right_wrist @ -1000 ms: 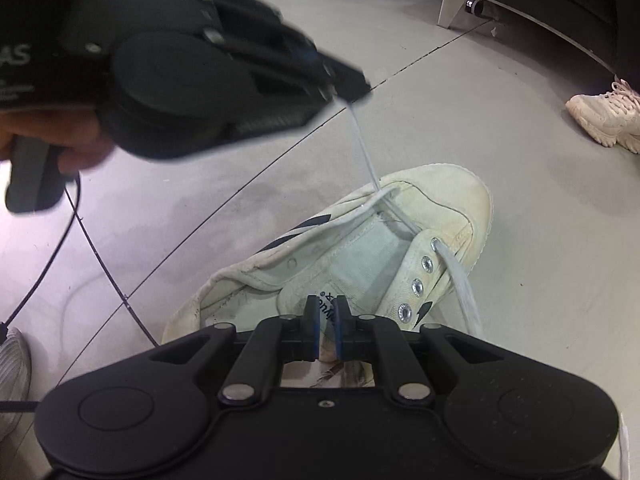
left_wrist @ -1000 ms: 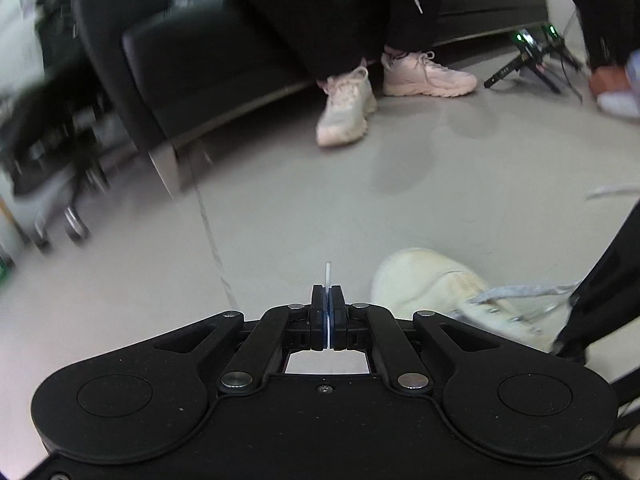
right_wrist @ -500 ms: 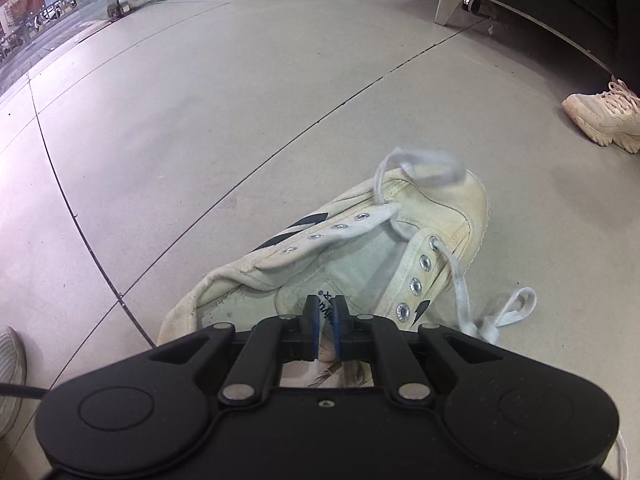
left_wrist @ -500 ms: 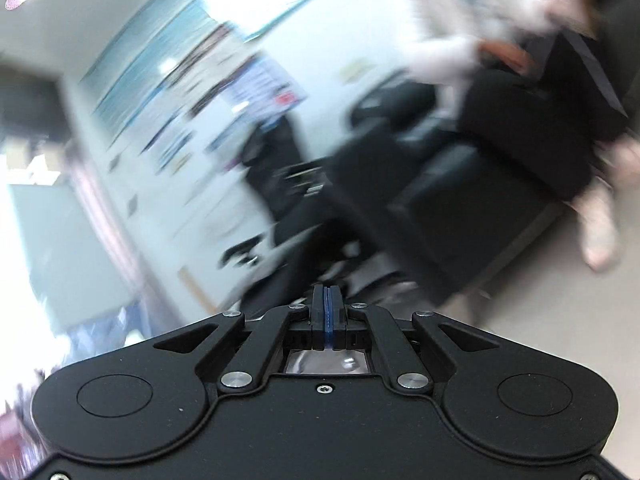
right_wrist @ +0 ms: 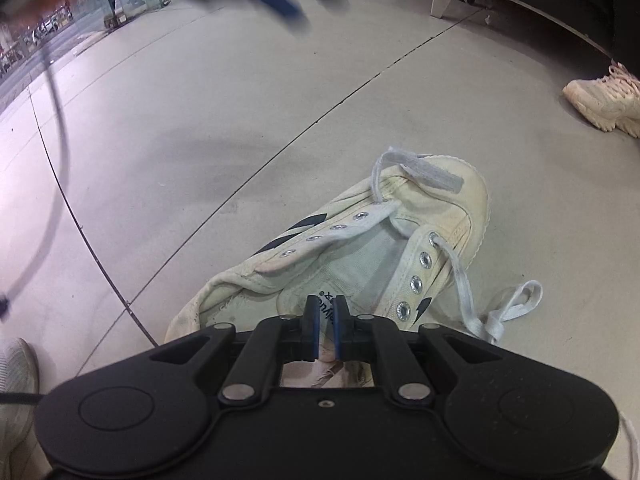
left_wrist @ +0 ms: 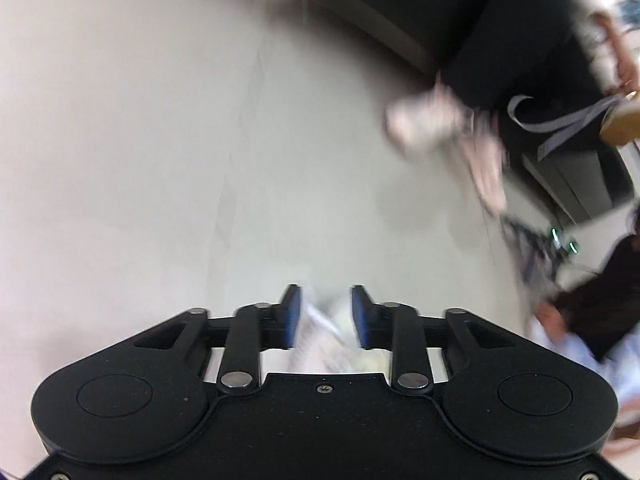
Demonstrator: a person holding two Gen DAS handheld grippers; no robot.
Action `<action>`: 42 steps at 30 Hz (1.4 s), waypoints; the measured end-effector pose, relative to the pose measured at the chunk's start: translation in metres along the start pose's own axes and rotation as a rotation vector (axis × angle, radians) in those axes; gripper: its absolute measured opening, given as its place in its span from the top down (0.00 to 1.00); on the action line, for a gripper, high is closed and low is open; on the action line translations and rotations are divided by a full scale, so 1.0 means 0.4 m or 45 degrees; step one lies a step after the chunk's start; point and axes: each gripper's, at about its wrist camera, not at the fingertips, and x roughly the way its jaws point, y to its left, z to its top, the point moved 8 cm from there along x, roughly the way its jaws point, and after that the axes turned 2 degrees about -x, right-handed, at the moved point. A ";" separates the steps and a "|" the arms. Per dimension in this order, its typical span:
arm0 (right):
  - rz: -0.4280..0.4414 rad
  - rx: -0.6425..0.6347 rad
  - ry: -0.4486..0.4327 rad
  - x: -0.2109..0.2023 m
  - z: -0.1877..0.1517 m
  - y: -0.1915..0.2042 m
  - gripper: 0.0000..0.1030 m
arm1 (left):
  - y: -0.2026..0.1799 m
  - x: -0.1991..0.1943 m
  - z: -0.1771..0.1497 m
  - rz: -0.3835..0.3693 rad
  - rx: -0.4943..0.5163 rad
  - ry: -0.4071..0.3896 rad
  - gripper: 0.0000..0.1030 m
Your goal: Lace up shoes with both hands
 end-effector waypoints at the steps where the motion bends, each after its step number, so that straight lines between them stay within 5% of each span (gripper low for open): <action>1: 0.004 0.006 -0.002 0.001 0.001 -0.001 0.95 | 0.005 0.044 0.001 0.016 -0.013 0.043 0.71; 3: 0.013 0.017 -0.007 0.002 0.002 -0.003 0.95 | 0.010 0.127 0.013 0.110 0.023 0.078 0.70; 9: 0.034 0.029 -0.010 0.011 0.009 -0.010 0.95 | -0.005 0.224 0.030 0.182 0.084 0.147 0.70; 24: 0.042 0.017 -0.010 -0.006 -0.003 -0.008 0.95 | -0.009 0.253 -0.008 0.360 0.197 0.188 0.70; 28: 0.040 0.016 -0.011 -0.008 -0.006 -0.006 0.95 | -0.005 0.240 -0.030 0.450 0.309 0.173 0.91; 31: 0.040 0.021 -0.011 -0.008 -0.005 -0.005 0.95 | 0.006 0.235 -0.034 0.434 0.310 0.165 0.99; 37: 0.029 0.016 -0.014 -0.006 -0.002 0.000 0.95 | 0.017 0.157 -0.045 0.282 0.313 0.005 1.00; 40: 0.022 0.008 -0.017 0.002 -0.002 0.006 0.95 | -0.008 0.039 -0.045 0.197 0.440 -0.184 1.00; 42: 0.010 -0.008 -0.017 0.003 -0.001 0.011 0.95 | -0.047 -0.082 -0.058 0.199 0.664 -0.393 1.00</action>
